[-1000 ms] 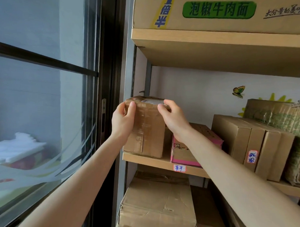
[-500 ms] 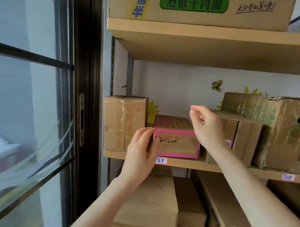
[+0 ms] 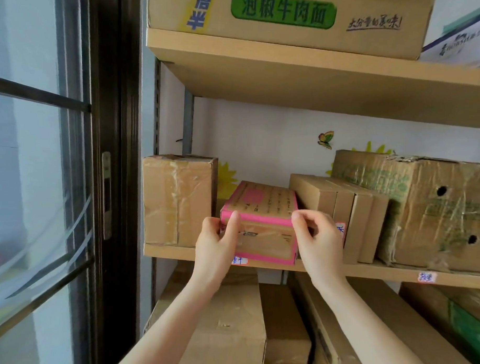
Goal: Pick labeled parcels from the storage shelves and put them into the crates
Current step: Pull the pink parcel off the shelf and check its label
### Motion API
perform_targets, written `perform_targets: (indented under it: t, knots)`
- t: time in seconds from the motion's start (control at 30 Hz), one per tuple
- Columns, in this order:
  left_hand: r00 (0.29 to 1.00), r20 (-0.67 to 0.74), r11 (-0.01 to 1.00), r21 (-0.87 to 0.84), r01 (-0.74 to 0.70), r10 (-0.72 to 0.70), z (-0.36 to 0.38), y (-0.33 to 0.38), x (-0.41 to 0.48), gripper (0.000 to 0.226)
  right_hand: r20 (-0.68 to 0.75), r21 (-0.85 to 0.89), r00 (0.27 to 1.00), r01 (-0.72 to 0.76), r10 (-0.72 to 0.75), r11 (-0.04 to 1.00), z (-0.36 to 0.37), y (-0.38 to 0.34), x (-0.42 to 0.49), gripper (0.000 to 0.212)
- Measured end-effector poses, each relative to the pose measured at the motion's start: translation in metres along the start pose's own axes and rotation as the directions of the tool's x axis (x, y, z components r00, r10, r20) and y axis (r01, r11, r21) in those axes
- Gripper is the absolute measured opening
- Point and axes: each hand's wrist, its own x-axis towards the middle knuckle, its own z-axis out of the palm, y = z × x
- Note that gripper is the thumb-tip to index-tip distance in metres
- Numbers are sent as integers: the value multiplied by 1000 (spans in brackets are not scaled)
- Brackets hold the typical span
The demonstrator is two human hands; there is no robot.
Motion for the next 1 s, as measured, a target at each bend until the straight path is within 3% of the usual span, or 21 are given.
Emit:
perform_targets:
  t: [0.1, 0.2, 0.3, 0.4, 0.5, 0.57, 0.63, 0.77, 0.9, 1.0]
  knots:
    - [996, -70, 992, -113, -64, 57, 0, 7, -14, 21, -72, 259, 995, -48, 69, 965, -6, -10, -8, 11]
    - [981, -135, 955, -244, -169, 140, -2, 10, -19, 35, -57, 526, 980, -132, 190, 840, -11, -16, -11, 17]
    - [987, -71, 905, -396, -159, 142, -7, 14, -14, 37, -22, 682, 957, -196, 288, 705, -16, -18, -12, 24]
    - [996, 27, 868, -492, -62, 87, -12, 21, -11, 12, 2, 665, 963, -204, 271, 718, -19, -19, -17, 32]
    - [984, 178, 808, -582, 92, 16, -19, 24, -8, 37, 51, 556, 984, -172, 173, 813, -24, -22, -20, 42]
    - [965, 260, 795, -593, 127, 39, -22, 26, -7, 35, 153, 451, 982, -169, 110, 876, -29, -28, -15, 40]
    - [949, 308, 790, -597, 137, 67, -23, 27, -7, 38, 320, 382, 943, -217, 91, 898, -33, -37, -11, 24]
    - [907, 397, 859, -504, 86, 142, -18, 31, -11, 46, 549, 349, 832, -319, 84, 881, -34, -50, -6, 42]
    - [933, 291, 923, -373, -92, 211, -20, 30, -14, 33, 540, 508, 830, -452, 139, 733, -35, -43, -4, 36]
    - [942, 263, 938, -329, -113, 206, -24, 27, -12, 66, 570, 667, 806, -566, 156, 486, -32, -31, -9, 46]
